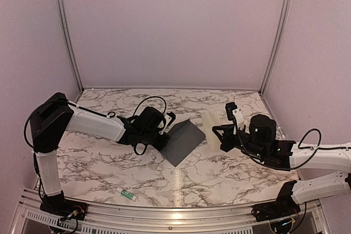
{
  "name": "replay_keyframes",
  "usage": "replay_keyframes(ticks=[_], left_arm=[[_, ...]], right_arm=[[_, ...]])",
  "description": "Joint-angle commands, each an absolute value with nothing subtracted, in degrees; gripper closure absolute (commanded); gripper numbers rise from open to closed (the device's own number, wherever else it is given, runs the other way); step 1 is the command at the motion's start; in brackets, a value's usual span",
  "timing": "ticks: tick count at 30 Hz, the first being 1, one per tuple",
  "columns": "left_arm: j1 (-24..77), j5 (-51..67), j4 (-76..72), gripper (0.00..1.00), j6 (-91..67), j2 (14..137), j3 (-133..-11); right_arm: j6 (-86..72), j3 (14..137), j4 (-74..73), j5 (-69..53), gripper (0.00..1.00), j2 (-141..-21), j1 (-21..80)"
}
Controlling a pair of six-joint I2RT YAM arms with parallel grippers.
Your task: Place the letter into the envelope and seal it
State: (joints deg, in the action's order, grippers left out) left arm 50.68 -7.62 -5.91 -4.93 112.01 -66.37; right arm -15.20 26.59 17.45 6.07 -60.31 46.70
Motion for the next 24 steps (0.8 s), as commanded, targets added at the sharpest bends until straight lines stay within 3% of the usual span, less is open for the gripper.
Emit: replay_keyframes(ticks=[1, 5, 7, 15, 19, 24], left_arm=[[51.69, -0.27, -7.41, 0.98, -2.60, 108.92, -62.99], [51.68, 2.01, -7.68, 0.90, -1.97, 108.71, -61.29], [51.76, 3.60, -7.63, 0.79, -1.47, 108.44, -61.11], [51.99, 7.77, -7.82, 0.20, 1.95, 101.41, -59.09], [51.96, 12.46, -7.74, 0.12, 4.84, 95.72, -57.35], [51.99, 28.50, -11.76, 0.11, 7.89, 87.29, -51.98]], right_arm=[[-15.82, 24.76, 22.73, -1.61, 1.00, -58.23, 46.27], [-16.30, 24.69, 24.23, -5.46, 1.00, -58.35, 46.30], [-16.14, 24.78, 24.91, -7.54, 1.00, -58.57, 46.27], [-15.83, 23.35, 31.03, -20.49, 1.00, -56.34, 46.29], [-16.10, 22.86, 33.08, -25.98, 1.00, -55.02, 46.30], [-17.74, 21.19, 38.41, -34.82, 1.00, -54.73, 46.40]])
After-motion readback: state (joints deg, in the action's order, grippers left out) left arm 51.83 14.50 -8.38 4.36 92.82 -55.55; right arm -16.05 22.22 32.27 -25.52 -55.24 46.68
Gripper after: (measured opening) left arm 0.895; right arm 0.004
